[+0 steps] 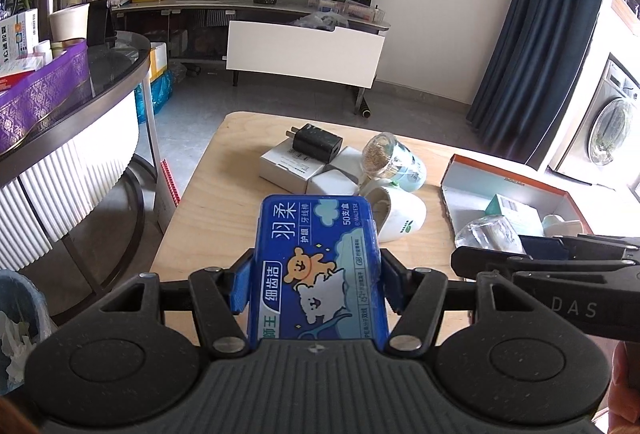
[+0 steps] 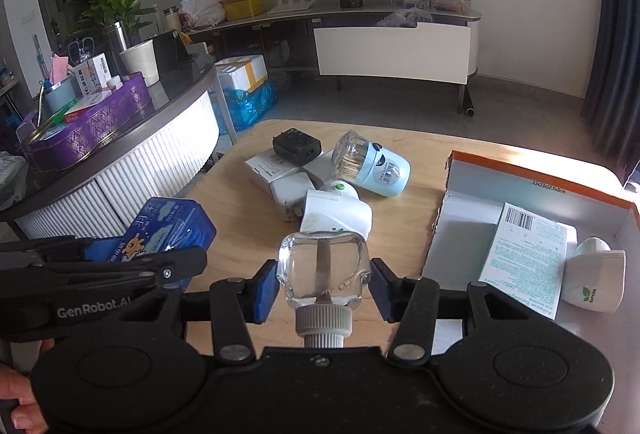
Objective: Organize rigid objects
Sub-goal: 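Lift the blue tin with the left gripper while the right gripper grasps the glass bottle, then carry the blue tin toward the tray while the right gripper carries the glass bottle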
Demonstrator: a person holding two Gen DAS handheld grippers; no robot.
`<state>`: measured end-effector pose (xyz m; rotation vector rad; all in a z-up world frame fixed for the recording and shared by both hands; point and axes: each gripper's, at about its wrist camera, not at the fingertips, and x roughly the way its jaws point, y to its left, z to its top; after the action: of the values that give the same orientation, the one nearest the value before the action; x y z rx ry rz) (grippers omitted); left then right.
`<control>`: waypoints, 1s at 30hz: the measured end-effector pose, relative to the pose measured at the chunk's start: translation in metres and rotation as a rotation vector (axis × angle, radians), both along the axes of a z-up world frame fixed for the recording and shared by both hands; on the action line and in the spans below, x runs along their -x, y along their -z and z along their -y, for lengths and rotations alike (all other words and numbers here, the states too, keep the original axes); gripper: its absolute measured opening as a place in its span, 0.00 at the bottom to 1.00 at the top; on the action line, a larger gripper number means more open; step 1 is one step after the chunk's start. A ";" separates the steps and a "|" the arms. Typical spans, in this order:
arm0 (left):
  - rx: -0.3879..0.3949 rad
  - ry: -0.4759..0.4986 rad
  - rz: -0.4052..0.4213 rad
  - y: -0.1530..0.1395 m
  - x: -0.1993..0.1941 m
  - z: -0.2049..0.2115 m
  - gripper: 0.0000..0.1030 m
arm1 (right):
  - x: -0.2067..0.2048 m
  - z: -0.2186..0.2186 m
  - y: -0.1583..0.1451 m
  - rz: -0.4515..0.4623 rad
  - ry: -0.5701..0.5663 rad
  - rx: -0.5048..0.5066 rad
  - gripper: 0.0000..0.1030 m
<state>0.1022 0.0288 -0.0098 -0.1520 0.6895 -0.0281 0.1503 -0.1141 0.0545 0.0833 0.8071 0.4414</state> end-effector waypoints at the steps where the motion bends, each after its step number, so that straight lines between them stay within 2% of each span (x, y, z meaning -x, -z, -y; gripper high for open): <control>1: -0.004 0.004 0.004 -0.002 0.001 0.003 0.61 | 0.004 0.003 -0.003 0.003 0.009 -0.005 0.58; 10: -0.030 0.023 0.019 -0.012 0.013 0.017 0.61 | 0.026 0.021 -0.017 0.019 0.046 -0.025 0.58; 30: -0.038 0.072 0.040 -0.022 0.028 0.036 0.61 | 0.053 0.045 -0.034 0.052 0.090 -0.045 0.58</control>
<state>0.0740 -0.0076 0.0125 -0.0899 0.6550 -0.0869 0.0970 -0.1589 0.0889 0.1492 0.7389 0.3753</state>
